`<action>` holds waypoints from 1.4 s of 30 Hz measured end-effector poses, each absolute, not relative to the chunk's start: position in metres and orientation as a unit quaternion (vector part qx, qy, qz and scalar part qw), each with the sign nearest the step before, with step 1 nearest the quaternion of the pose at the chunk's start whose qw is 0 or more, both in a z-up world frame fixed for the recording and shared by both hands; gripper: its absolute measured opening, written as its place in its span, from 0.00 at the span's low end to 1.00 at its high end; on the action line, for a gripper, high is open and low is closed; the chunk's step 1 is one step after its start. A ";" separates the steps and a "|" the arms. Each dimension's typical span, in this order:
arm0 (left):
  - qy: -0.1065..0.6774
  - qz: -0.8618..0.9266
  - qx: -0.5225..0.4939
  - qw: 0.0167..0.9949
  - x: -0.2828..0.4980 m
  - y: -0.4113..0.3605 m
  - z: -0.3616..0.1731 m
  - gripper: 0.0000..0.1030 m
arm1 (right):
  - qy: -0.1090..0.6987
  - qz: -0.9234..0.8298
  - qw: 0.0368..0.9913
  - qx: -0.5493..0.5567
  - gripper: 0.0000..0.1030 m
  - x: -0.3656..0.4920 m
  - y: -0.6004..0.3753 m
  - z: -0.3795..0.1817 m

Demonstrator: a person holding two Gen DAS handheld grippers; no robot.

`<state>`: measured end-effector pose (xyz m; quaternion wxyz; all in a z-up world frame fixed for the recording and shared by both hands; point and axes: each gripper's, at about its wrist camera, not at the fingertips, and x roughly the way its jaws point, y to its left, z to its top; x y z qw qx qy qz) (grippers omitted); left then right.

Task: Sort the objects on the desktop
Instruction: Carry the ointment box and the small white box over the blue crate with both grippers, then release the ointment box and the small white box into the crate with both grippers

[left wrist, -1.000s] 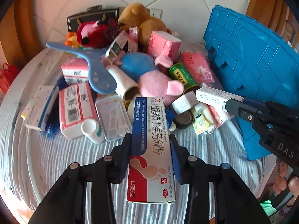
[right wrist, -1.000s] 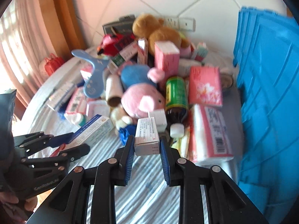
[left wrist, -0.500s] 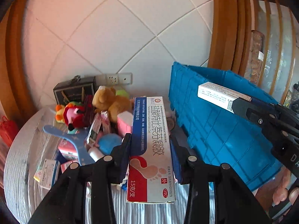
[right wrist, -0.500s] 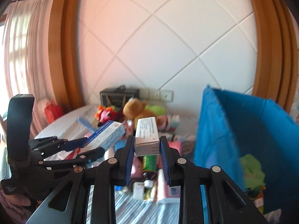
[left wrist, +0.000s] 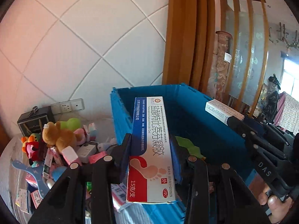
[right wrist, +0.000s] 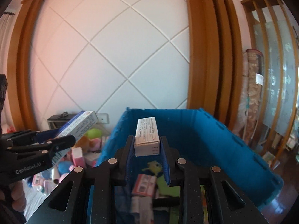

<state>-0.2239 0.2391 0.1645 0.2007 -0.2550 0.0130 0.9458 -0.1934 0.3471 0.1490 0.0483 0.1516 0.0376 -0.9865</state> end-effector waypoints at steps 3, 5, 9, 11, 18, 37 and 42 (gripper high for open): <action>0.013 0.929 -0.291 0.229 -0.237 0.284 0.164 0.37 | 0.037 -0.983 0.021 0.176 0.25 -0.206 0.382 0.144; 0.015 0.921 -0.309 0.235 -0.246 0.308 0.162 0.37 | 0.032 -0.980 0.012 0.194 0.25 -0.216 0.404 0.138; 0.024 0.907 -0.346 0.239 -0.262 0.350 0.148 0.37 | 0.029 -0.975 -0.011 0.221 0.25 -0.233 0.438 0.125; 0.036 0.905 -0.356 0.231 -0.266 0.364 0.139 0.37 | 0.028 -0.972 -0.018 0.233 0.25 -0.239 0.453 0.118; 0.050 0.906 -0.365 0.207 -0.273 0.381 0.126 0.37 | 0.019 -0.969 0.001 0.247 0.25 -0.253 0.483 0.107; 0.056 0.915 -0.360 0.172 -0.273 0.370 0.114 0.37 | 0.045 -0.962 -0.005 0.268 0.25 -0.257 0.479 0.102; 0.060 0.917 -0.361 0.158 -0.275 0.369 0.113 0.38 | 0.047 -0.961 -0.004 0.271 0.25 -0.258 0.478 0.101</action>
